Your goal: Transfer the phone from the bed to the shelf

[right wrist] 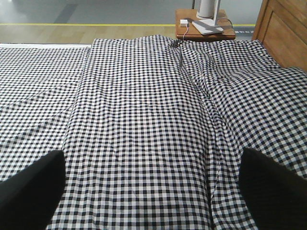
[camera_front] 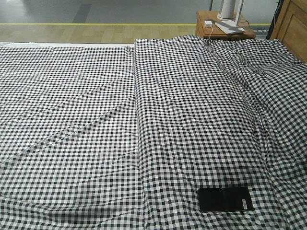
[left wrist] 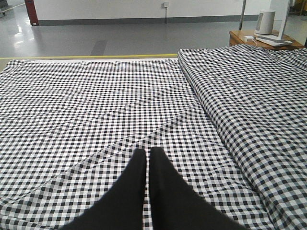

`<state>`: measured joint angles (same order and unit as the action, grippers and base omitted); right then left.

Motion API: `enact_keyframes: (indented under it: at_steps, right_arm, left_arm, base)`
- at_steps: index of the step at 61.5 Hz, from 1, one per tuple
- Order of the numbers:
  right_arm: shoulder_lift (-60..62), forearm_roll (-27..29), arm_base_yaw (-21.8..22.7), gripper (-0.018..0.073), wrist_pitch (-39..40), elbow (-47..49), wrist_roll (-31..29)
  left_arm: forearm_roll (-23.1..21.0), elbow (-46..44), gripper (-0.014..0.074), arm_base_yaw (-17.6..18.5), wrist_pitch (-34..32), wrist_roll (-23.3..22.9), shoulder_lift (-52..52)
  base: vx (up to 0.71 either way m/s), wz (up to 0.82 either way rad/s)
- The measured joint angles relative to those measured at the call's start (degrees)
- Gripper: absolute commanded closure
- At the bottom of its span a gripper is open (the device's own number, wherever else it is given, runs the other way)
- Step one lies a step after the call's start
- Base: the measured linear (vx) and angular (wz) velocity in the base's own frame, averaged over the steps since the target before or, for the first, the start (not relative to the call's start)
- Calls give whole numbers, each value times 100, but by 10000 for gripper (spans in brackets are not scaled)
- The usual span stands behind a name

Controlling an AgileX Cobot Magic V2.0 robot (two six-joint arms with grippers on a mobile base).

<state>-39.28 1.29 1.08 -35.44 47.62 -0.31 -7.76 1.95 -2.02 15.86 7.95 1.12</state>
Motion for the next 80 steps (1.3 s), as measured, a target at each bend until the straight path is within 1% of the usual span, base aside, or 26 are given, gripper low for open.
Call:
enact_keyframes:
  at_steps: [23, 36, 40, 45, 52, 60, 64, 71, 76, 80]
  right_arm:
    - [0, 0, 0, -66, 29, 0, 0]
    - [-54, 0, 0, -64, 45, 19, 0]
    - [-190, 0, 0, -64, -125, 128, 31]
    - [-462, 0, 0, -64, -552, 392, 31]
    - [-1002, 0, 0, -64, -1138, 938, 31]
    - [-1743, -23, 32, -61, -1727, 1524, 210]
    - [-2093, -23, 163, -58, -2039, 1743, 221]
    - [-2748, 78, 560, -56, -2385, 2006, 97]
    - [-3165, 395, 935, -53, -2453, 2056, -208]
    - [-3519, 778, 1262, -50, -2460, 2067, -607]
  left_arm:
    - [0, 0, 596, 0, 0, 0, 0]
    - [0, 0, 596, 0, 0, 0, 0]
    - [0, 0, 596, 0, 0, 0, 0]
    - [0, 0, 596, 0, 0, 0, 0]
    - [0, 0, 596, 0, 0, 0, 0]
    - [0, 0, 596, 0, 0, 0, 0]
    - [0, 0, 596, 0, 0, 0, 0]
    - [0, 0, 596, 0, 0, 0, 0]
    - [0, 0, 596, 0, 0, 0, 0]
    - [0, 0, 596, 0, 0, 0, 0]
  base:
    - [0, 0]
    - [0, 0]
    - [0, 0]
    - [0, 0]
    - [0, 0]
    - [0, 0]
    - [0, 0]
    - [0, 0]
    - [0, 0]
    - [0, 0]
